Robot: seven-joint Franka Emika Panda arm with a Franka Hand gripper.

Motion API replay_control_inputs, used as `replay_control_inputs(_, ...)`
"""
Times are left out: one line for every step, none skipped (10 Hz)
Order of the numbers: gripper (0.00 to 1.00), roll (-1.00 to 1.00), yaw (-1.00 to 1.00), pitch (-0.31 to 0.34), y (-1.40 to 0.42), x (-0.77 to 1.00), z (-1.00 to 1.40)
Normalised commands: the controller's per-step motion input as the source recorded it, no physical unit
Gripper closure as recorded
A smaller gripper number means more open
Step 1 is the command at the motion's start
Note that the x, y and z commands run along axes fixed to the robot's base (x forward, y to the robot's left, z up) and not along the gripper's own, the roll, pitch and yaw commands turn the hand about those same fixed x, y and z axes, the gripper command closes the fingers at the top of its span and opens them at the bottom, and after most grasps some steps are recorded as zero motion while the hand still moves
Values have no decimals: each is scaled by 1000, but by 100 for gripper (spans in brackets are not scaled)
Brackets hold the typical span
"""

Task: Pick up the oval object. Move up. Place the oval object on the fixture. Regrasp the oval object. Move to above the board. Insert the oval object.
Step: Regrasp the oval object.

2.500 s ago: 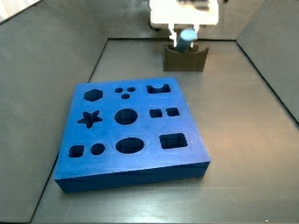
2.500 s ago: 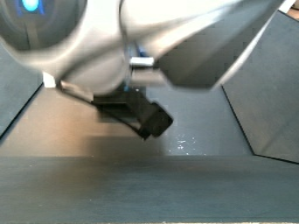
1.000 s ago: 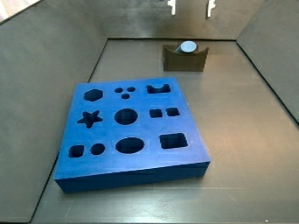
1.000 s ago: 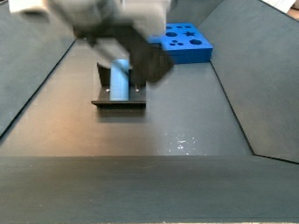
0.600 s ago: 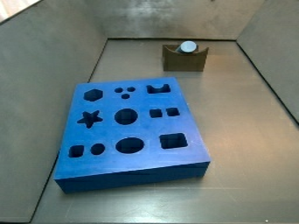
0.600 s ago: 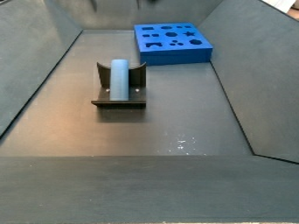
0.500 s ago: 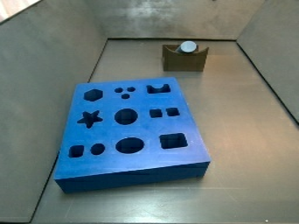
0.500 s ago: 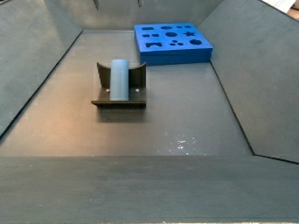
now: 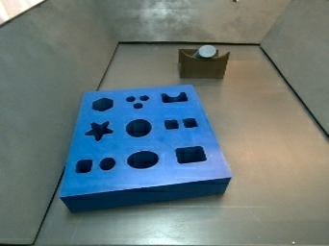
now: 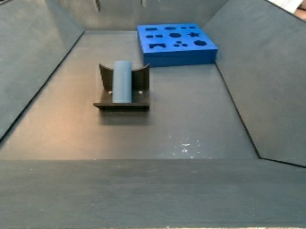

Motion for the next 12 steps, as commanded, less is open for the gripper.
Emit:
replay_control_inputs(0, 1000, 48, 22, -18, 2, 1)
replay_control_inputs(0, 1000, 49, 23, -18, -4, 2)
replay_control_inputs(0, 1000, 50, 26, -19, -3, 5)
replay_control_inputs(0, 1000, 52, 33, -18, 5, 8)
replay_control_inputs(0, 1000, 54, 38, -22, 19, 5)
replay_control_inputs(0, 1000, 58, 46, -22, 38, -14)
replay_control_inputs(0, 1000, 60, 52, -25, 47, -18)
replay_control_inputs(0, 1000, 65, 66, -26, 63, -16)
replay_control_inputs(0, 1000, 71, 79, -29, 76, -11)
replay_control_inputs(0, 1000, 78, 95, -33, 91, -16)
replay_control_inputs(0, 1000, 91, 122, -37, 107, -22)
replay_control_inputs(0, 1000, 106, 144, -39, 119, -22)
